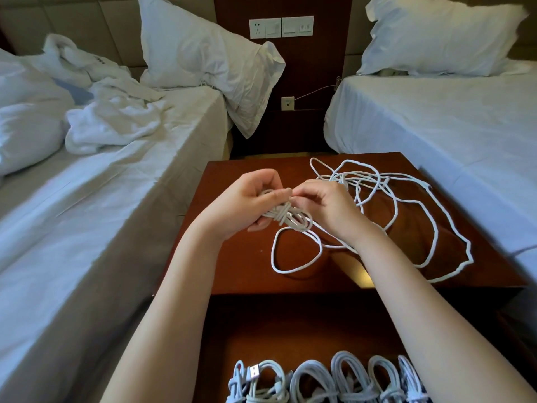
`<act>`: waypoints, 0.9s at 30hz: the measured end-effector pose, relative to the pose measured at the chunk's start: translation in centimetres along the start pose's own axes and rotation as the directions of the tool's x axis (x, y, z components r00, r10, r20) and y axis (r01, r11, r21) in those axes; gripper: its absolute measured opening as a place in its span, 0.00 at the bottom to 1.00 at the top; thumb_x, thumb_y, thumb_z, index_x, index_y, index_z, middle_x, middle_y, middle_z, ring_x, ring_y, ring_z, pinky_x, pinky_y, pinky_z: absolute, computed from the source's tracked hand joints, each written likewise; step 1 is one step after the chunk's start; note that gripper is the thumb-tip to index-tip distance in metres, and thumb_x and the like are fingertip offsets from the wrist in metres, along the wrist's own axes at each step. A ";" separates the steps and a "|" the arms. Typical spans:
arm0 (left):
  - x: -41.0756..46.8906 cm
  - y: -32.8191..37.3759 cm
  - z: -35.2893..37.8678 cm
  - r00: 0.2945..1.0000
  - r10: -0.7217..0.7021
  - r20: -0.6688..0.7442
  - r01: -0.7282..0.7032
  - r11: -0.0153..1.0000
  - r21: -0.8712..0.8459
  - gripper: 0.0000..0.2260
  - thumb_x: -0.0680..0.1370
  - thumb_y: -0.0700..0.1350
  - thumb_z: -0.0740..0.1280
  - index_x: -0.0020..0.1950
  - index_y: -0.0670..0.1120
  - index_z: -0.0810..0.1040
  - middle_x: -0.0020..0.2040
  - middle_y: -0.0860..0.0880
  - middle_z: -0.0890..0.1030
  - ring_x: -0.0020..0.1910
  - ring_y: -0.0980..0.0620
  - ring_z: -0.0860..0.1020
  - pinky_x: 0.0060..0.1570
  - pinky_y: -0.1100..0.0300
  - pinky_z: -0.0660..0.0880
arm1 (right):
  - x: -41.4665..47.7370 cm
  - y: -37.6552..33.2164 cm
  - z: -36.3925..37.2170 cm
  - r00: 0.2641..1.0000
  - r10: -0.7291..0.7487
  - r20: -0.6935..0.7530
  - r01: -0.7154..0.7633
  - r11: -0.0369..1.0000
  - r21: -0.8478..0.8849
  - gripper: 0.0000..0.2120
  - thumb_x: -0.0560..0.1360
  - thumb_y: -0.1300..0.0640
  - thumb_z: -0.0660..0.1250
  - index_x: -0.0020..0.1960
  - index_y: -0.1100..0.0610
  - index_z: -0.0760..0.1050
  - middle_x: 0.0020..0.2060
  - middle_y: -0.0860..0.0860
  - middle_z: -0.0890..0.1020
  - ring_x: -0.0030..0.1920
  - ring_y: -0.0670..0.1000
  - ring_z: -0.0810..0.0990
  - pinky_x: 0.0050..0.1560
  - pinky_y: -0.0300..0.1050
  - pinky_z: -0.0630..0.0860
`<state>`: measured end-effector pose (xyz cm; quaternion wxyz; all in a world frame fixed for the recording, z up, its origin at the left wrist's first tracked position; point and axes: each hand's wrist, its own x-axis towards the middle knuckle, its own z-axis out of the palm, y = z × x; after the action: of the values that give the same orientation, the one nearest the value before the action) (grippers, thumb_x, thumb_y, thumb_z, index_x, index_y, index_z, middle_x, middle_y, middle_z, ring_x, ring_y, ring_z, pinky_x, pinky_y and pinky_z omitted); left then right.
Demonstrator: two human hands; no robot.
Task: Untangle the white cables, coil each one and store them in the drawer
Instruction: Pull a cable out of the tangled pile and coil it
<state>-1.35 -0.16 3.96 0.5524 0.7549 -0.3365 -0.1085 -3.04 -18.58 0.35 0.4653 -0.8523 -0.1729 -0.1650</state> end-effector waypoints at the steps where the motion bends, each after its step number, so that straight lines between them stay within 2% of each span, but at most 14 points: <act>1: 0.0 -0.1 0.0 1.000 -0.030 -0.011 0.030 0.998 0.064 0.10 0.80 0.44 0.64 0.39 0.45 0.69 0.25 0.45 0.74 0.18 0.54 0.64 0.21 0.63 0.59 | 0.0 0.1 -0.2 1.000 -0.004 -0.012 0.004 1.000 -0.025 0.09 0.76 0.61 0.69 0.44 0.48 0.81 0.38 0.44 0.81 0.40 0.42 0.79 0.42 0.33 0.74; 3: 0.2 -0.1 0.2 0.995 -0.082 -0.049 0.089 0.983 0.158 0.10 0.80 0.43 0.64 0.40 0.44 0.69 0.29 0.43 0.77 0.19 0.56 0.65 0.22 0.62 0.60 | 0.0 0.0 -0.7 1.000 -0.004 -0.029 0.002 0.998 -0.061 0.05 0.76 0.61 0.70 0.47 0.52 0.82 0.38 0.43 0.81 0.41 0.41 0.79 0.42 0.30 0.73; 7: 0.6 -0.3 0.5 0.977 -0.133 -0.165 0.179 0.936 0.305 0.07 0.80 0.45 0.64 0.43 0.45 0.71 0.33 0.41 0.79 0.18 0.59 0.67 0.20 0.66 0.63 | 0.1 -0.1 -0.9 0.997 -0.056 -0.053 0.045 0.982 -0.182 0.04 0.76 0.61 0.70 0.49 0.57 0.84 0.39 0.46 0.82 0.43 0.41 0.79 0.43 0.30 0.74; 10: 1.0 -0.5 0.8 0.959 -0.123 -0.255 0.222 0.886 0.408 0.05 0.81 0.45 0.62 0.49 0.45 0.74 0.31 0.50 0.74 0.19 0.60 0.71 0.21 0.69 0.64 | 0.2 0.0 -0.7 0.997 -0.065 -0.047 0.051 0.968 -0.246 0.05 0.77 0.60 0.69 0.48 0.57 0.84 0.40 0.47 0.82 0.43 0.43 0.79 0.44 0.36 0.75; 14: 1.4 -0.5 1.0 0.951 -0.034 -0.307 0.215 0.787 0.578 0.11 0.82 0.46 0.59 0.42 0.45 0.75 0.30 0.54 0.73 0.27 0.58 0.71 0.26 0.71 0.67 | 0.2 -0.4 -0.3 0.995 -0.085 -0.047 0.065 0.945 -0.320 0.05 0.77 0.59 0.68 0.49 0.57 0.83 0.42 0.49 0.82 0.43 0.47 0.79 0.44 0.45 0.78; 19: 1.5 -0.8 1.2 0.926 0.055 -0.373 0.199 0.771 0.605 0.08 0.82 0.45 0.60 0.46 0.44 0.74 0.37 0.51 0.73 0.31 0.58 0.70 0.29 0.76 0.67 | 0.0 -1.5 0.0 0.999 -0.009 -0.032 -0.002 0.940 -0.341 0.08 0.79 0.57 0.65 0.53 0.56 0.81 0.45 0.48 0.83 0.42 0.48 0.79 0.42 0.49 0.79; 24: 1.5 -0.8 1.5 0.911 0.104 -0.400 0.184 0.764 0.618 0.10 0.82 0.44 0.59 0.51 0.40 0.76 0.40 0.49 0.75 0.30 0.59 0.70 0.29 0.76 0.67 | 0.0 -2.0 0.1 0.999 0.044 -0.019 -0.048 0.943 -0.329 0.09 0.80 0.57 0.61 0.53 0.56 0.79 0.42 0.47 0.81 0.38 0.46 0.77 0.35 0.42 0.74; 27: 1.5 -0.8 1.5 0.907 0.122 -0.404 0.174 0.764 0.621 0.10 0.82 0.44 0.60 0.51 0.40 0.76 0.41 0.49 0.75 0.31 0.59 0.70 0.29 0.76 0.68 | 0.1 -2.0 0.1 0.999 0.047 -0.023 -0.052 0.939 -0.341 0.08 0.79 0.59 0.62 0.51 0.57 0.80 0.41 0.48 0.77 0.41 0.47 0.74 0.38 0.43 0.72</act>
<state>-0.74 -2.08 3.03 0.3168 0.9078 -0.2151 0.1710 -3.81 -17.48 1.87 0.3157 -0.9229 -0.1168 -0.1871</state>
